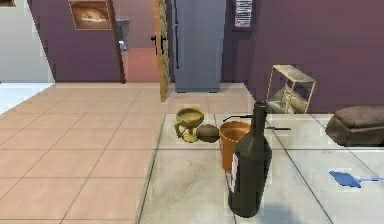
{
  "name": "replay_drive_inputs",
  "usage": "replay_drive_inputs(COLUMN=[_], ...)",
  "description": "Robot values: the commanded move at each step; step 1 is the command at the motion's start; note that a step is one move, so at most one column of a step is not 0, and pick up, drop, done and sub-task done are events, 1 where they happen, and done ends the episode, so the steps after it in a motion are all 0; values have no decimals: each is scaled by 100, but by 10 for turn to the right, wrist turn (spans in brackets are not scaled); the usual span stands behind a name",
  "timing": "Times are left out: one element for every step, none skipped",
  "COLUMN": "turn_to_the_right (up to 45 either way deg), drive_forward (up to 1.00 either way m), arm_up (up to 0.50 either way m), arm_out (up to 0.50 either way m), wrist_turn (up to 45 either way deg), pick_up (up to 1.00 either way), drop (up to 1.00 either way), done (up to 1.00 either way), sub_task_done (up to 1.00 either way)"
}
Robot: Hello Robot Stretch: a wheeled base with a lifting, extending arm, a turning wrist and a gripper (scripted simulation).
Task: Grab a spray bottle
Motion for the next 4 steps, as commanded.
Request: replay_drive_inputs(turn_to_the_right=[0, 0, 0, 0], drive_forward=[0, 0, 0, 0], arm_up=[50, 38, 0, 0], arm_out=[0, 0, 38, 0], wrist_turn=[0, 0, 0, 450], pick_up=[0, 0, 0, 0], drop=[0, 0, 0, 0], done=[0, 0, 0, 0], sub_task_done=[0, 0, 0, 0])
